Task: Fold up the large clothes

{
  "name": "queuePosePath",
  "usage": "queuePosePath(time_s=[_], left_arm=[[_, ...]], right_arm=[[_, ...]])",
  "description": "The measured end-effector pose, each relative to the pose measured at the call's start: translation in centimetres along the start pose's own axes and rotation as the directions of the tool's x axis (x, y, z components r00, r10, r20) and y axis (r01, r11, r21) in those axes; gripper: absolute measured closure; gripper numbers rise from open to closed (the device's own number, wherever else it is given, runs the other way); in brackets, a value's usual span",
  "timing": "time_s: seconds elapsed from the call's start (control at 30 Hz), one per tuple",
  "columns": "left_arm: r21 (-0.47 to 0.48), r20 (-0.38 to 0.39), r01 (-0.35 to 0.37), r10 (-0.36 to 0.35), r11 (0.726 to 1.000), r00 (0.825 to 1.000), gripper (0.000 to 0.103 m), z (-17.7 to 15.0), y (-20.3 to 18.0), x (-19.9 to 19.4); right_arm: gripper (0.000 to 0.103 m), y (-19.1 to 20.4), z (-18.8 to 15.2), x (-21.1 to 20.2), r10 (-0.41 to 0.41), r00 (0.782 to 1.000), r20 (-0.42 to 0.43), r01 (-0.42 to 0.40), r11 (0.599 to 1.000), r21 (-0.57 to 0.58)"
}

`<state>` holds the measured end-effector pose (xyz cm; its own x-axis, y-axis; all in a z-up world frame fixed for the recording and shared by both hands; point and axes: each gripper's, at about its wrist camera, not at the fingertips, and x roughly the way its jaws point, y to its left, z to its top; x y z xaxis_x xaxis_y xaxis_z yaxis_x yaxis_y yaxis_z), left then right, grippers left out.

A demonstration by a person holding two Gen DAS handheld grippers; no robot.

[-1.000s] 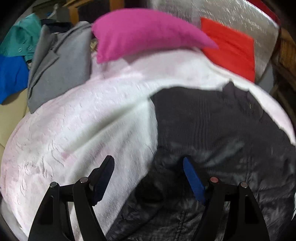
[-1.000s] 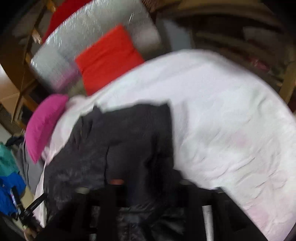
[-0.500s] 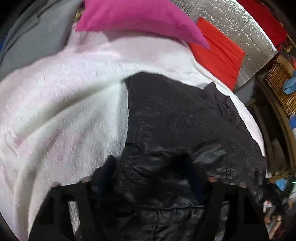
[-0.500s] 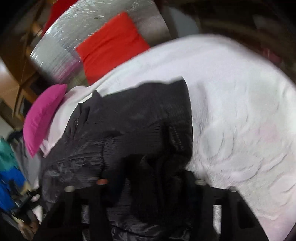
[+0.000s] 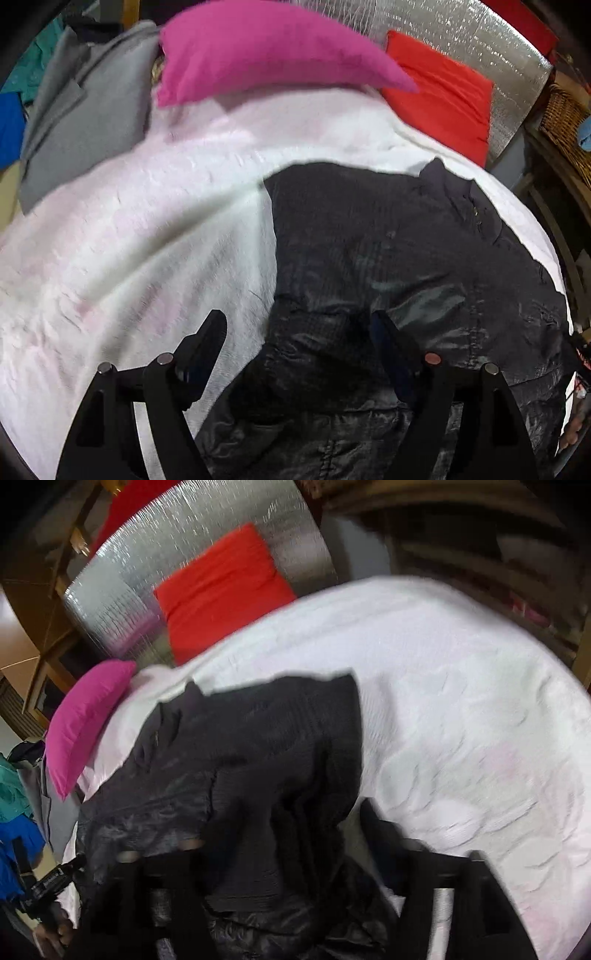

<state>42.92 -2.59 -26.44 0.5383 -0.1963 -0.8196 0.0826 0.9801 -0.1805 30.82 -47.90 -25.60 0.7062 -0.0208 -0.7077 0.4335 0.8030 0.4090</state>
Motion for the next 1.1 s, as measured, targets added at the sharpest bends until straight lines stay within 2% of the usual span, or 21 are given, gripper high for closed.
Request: queuePosePath(time_s=[0.13, 0.23, 0.3, 0.37, 0.4, 0.47, 0.53, 0.57, 0.63, 0.77, 0.9, 0.97, 1.1], left_arm=[[-0.011, 0.023, 0.073, -0.073, 0.997, 0.997, 0.022, 0.3, 0.6, -1.2], [0.009, -0.001, 0.037, -0.037, 0.999, 0.999, 0.022, -0.1, 0.6, -0.3], [0.035, -0.062, 0.012, -0.01, 0.999, 0.998, 0.025, -0.6, 0.3, 1.4], [0.05, -0.07, 0.022, -0.019, 0.998, 0.997, 0.036, -0.8, 0.2, 1.7], [0.065, -0.058, 0.012, -0.008, 0.998, 0.998, 0.038, -0.8, -0.2, 1.3], [0.114, -0.012, -0.021, 0.023, 0.993, 1.0, 0.043, -0.7, -1.1, 0.5], [0.158, 0.016, -0.058, 0.056, 0.986, 0.998, 0.044, -0.6, -1.9, 0.3], [0.166, 0.013, -0.069, 0.068, 0.984, 0.998, 0.043, -0.6, -2.1, 0.4], [0.168, -0.011, -0.068, 0.071, 0.983, 0.997, 0.04, -0.8, -2.1, 1.2], [0.178, -0.003, -0.083, 0.084, 0.981, 0.996, 0.038, -0.9, -2.3, 0.7], [0.245, 0.07, -0.167, 0.154, 0.955, 0.986, 0.038, -1.5, -2.9, -0.9], [0.257, 0.106, -0.186, 0.164, 0.948, 0.981, 0.038, -1.7, -2.7, -1.5], [0.268, 0.218, -0.215, 0.158, 0.939, 0.963, 0.037, -2.3, -2.8, -5.2]], right_arm=[[0.03, -0.9, 0.3, 0.4, 0.05, 0.998, -0.027, -0.048, 0.997, 0.067], [0.029, -0.4, 0.0, 3.2, 0.06, 0.992, -0.107, -0.051, 0.995, 0.08], [0.033, 0.5, -0.6, 5.0, 0.061, 0.987, -0.152, -0.052, 0.997, 0.059], [0.059, 1.6, -1.0, 4.5, 0.047, 0.991, -0.124, -0.046, 0.999, 0.008], [0.063, 2.4, -0.8, 3.5, 0.024, 0.996, -0.086, -0.027, 0.999, -0.033], [0.07, 3.3, -0.7, 1.9, 0.029, 0.999, -0.022, -0.03, 0.997, -0.073], [0.07, 3.8, -0.7, 1.2, 0.027, 1.0, 0.015, -0.025, 0.996, -0.09], [0.07, 3.9, -0.8, 1.6, 0.006, 1.0, 0.005, -0.005, 0.995, -0.105], [0.07, 3.0, -1.4, 4.0, -0.058, 0.995, -0.079, 0.05, 0.994, -0.1], [0.055, 1.4, -0.9, 4.0, -0.014, 0.994, -0.111, 0.012, 1.0, -0.017], [0.054, 1.8, -0.6, 1.2, -0.026, 0.998, -0.053, 0.024, 0.998, -0.051], [0.049, 1.8, -0.5, 0.1, -0.013, 0.999, -0.036, 0.012, 0.998, -0.054], [0.049, 2.0, -0.6, -3.1, 0.029, 0.999, 0.039, -0.027, 0.999, -0.044]])
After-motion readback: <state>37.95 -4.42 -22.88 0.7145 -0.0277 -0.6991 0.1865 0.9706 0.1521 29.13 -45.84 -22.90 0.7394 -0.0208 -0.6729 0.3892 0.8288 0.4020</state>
